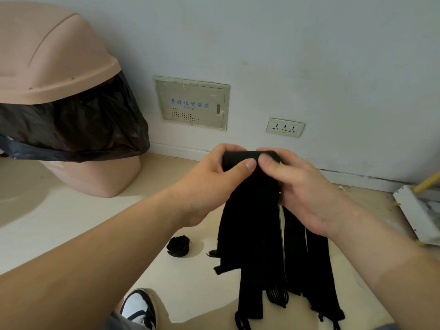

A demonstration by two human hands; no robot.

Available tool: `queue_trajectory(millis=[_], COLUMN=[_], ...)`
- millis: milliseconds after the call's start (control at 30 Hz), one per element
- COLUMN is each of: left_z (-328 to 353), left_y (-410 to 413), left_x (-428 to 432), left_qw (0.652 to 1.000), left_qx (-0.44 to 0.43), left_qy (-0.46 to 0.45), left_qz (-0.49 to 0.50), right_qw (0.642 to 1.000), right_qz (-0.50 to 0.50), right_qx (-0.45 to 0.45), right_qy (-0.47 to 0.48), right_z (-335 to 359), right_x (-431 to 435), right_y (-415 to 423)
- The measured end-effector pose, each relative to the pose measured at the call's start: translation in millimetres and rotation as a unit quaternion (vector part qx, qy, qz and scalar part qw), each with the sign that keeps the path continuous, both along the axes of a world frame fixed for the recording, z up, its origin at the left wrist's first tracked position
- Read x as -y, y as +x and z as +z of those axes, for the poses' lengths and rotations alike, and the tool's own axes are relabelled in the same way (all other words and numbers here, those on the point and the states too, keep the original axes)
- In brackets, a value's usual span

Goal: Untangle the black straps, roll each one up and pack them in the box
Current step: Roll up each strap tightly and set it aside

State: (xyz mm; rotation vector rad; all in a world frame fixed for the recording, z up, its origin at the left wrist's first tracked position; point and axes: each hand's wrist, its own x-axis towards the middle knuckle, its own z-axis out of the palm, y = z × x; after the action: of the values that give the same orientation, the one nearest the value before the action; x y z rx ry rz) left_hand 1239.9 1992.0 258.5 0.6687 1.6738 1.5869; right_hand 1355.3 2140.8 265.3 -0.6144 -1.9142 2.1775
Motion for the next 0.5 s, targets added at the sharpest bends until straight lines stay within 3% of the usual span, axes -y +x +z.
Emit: queue_trajectory(millis=[133,267,400,500], left_z=[-1.3,-3.2,-0.8,-0.7], left_y=[0.3,-0.3,-3.1,-1.3], left_x=[3.5,5.1,3.7,2.9], left_qw=[0.999,0.998,1.0,0.995], left_qx=[-0.046,-0.061,0.024,0.082], left_qy=[-0.004,0.004,0.006,-0.024], left_qz=[-0.026,-0.034,-0.006,-0.056], right_qw=[0.997,0.995,0.999,0.999], right_qz=[0.035,0.041,0.007,-0.031], right_qx=[0.074,0.081,0.038,0.015], right_qy=[-0.002,0.035,0.002,0.011], right_z=[-3.4,-6.3,-6.3,-6.0], right_x=[-2.0,-4.5,-4.3,-3.0], right_y=[-2.1,-1.8,-1.4,-1.9])
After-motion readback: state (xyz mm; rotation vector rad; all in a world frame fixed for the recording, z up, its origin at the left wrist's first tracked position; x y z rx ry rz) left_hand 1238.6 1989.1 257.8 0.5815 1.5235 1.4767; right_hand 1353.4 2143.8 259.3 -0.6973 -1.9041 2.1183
